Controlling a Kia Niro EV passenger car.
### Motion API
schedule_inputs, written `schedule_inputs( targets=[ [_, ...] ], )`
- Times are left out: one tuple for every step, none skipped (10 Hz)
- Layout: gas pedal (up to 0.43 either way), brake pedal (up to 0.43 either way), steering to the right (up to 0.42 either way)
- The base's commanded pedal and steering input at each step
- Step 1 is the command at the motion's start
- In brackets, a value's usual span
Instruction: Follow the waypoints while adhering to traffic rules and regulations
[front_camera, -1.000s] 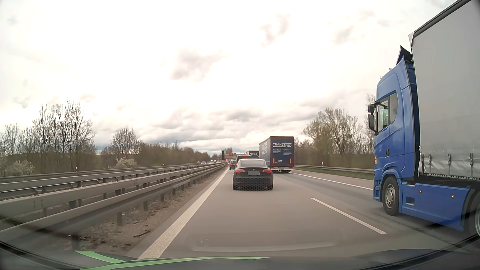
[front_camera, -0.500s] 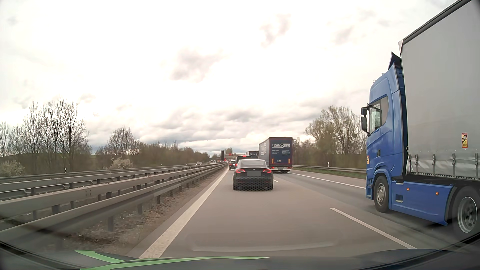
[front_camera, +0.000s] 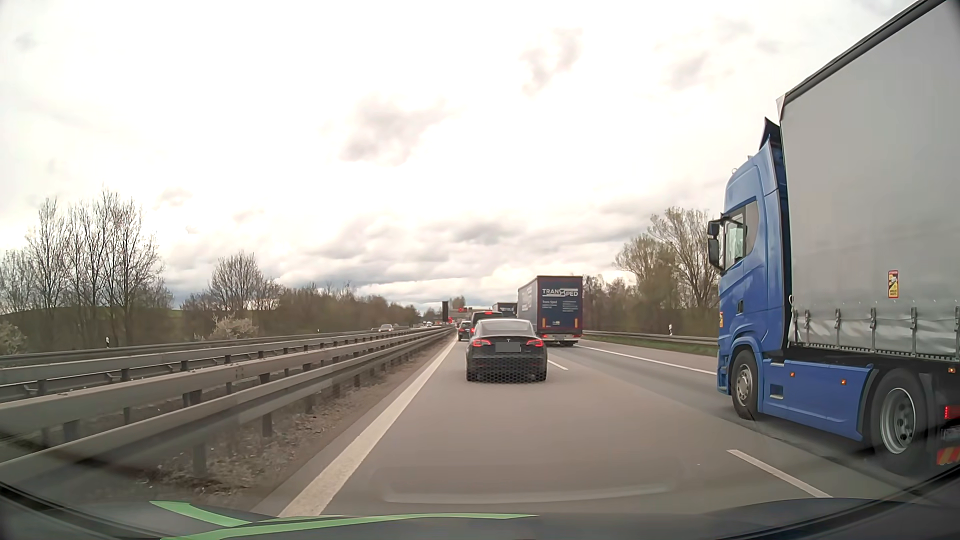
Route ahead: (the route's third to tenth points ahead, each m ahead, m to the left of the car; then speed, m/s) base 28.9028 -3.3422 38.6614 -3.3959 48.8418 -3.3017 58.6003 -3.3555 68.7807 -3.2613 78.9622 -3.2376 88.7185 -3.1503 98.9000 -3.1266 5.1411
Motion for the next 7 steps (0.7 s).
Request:
schedule_inputs(
  targets=[
    [0.087,0.000,-0.005],
    [0.087,0.000,-0.004],
    [0.087,0.000,-0.004],
    [0.087,0.000,-0.004],
    [0.087,0.000,-0.004],
    [0.087,0.000,-0.004],
    [0.087,0.000,-0.004]
  ],
)
